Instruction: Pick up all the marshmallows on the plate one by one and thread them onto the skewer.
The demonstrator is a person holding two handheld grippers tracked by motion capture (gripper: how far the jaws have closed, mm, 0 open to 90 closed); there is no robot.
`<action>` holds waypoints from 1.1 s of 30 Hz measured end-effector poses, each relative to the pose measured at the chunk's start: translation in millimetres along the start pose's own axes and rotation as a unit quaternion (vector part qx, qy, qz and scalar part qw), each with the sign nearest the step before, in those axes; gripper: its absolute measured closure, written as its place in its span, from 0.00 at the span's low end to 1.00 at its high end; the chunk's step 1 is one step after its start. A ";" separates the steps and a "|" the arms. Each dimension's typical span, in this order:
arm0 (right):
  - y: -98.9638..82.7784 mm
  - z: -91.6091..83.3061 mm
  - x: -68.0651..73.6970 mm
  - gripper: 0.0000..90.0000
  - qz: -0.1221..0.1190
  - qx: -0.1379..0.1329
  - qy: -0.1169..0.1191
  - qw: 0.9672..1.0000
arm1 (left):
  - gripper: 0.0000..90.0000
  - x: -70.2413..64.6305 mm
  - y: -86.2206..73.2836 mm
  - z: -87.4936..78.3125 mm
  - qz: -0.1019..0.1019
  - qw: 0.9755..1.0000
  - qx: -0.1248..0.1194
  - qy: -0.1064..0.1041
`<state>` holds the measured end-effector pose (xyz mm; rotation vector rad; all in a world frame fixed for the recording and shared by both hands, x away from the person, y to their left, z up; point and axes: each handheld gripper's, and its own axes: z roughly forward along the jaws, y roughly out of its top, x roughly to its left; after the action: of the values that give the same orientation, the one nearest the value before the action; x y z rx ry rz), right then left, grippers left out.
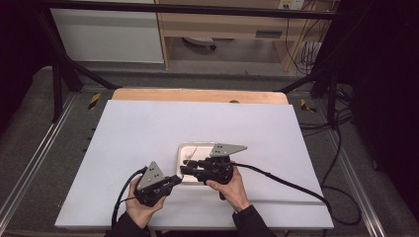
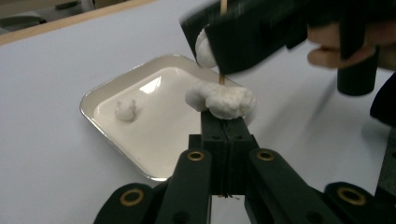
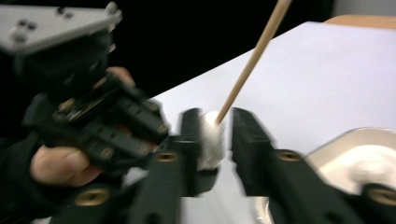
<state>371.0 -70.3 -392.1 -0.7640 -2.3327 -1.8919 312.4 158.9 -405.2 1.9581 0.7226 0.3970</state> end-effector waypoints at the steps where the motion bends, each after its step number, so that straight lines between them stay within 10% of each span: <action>1: 3.5 -2.9 0.0 0.72 0.002 -0.007 -0.006 1.000 | 0.99 1.1 -1.3 0.1 -0.003 1.000 0.003 -0.001; 10: 13.3 -19.4 -5.2 0.36 -0.037 0.022 -0.071 0.997 | 0.99 14.7 -5.3 -6.4 -0.024 1.000 -0.001 0.010; 16: 6.2 -11.2 -20.3 0.17 -0.061 0.065 -0.137 0.987 | 0.99 24.4 -11.5 -10.9 -0.039 0.999 0.010 0.013; 33: 4.7 51.3 -62.0 0.30 -0.060 0.175 -0.194 0.964 | 0.99 35.5 -17.4 -16.3 -0.055 0.998 0.018 0.020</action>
<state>441.1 -43.4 -421.4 -1.0435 -2.8960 -1.3963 325.2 198.7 -413.9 1.9393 0.8648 0.3590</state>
